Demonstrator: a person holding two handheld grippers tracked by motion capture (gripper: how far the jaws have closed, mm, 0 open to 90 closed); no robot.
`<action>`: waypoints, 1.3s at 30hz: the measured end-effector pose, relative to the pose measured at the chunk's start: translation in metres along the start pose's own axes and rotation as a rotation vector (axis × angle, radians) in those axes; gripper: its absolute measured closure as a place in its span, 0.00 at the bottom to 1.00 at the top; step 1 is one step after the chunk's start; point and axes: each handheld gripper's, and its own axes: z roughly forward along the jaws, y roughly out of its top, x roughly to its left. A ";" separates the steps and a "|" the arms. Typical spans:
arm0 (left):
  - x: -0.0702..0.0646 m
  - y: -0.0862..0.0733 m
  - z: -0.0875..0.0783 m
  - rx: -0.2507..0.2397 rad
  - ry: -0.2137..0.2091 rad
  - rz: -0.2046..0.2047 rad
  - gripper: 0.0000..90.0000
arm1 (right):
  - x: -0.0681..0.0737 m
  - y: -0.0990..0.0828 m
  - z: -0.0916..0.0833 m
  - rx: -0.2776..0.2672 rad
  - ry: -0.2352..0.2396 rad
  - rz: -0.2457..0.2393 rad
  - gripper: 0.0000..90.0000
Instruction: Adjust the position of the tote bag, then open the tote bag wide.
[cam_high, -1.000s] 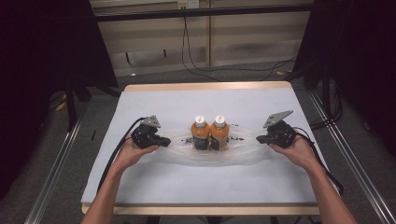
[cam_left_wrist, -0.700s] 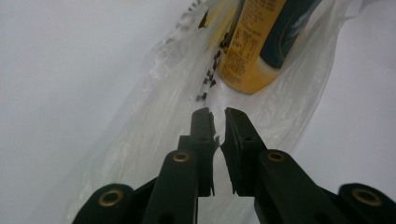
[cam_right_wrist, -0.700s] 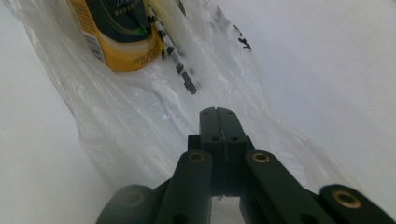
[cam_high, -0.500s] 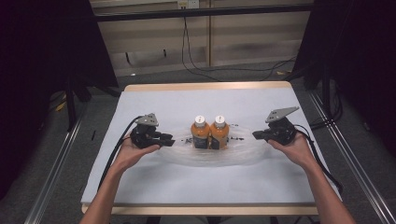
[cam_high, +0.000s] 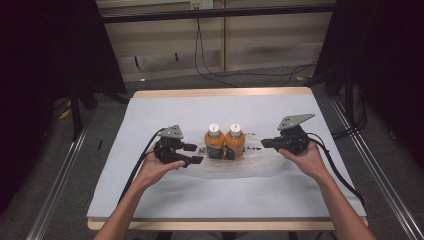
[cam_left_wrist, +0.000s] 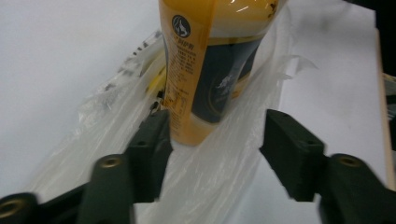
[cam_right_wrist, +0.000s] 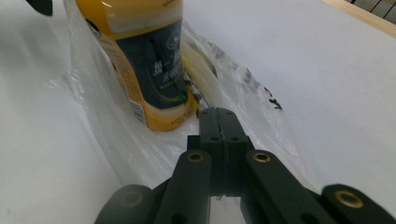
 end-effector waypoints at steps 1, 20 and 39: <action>-0.002 0.001 0.002 -0.010 -0.019 -0.003 0.43 | 0.001 0.000 0.001 -0.002 -0.001 0.000 1.00; -0.033 0.013 0.026 -0.036 -0.058 0.083 0.90 | 0.005 0.005 0.027 0.028 0.045 0.006 1.00; -0.043 0.016 0.070 0.013 0.026 0.135 1.00 | 0.002 0.011 0.065 0.123 0.045 -0.006 1.00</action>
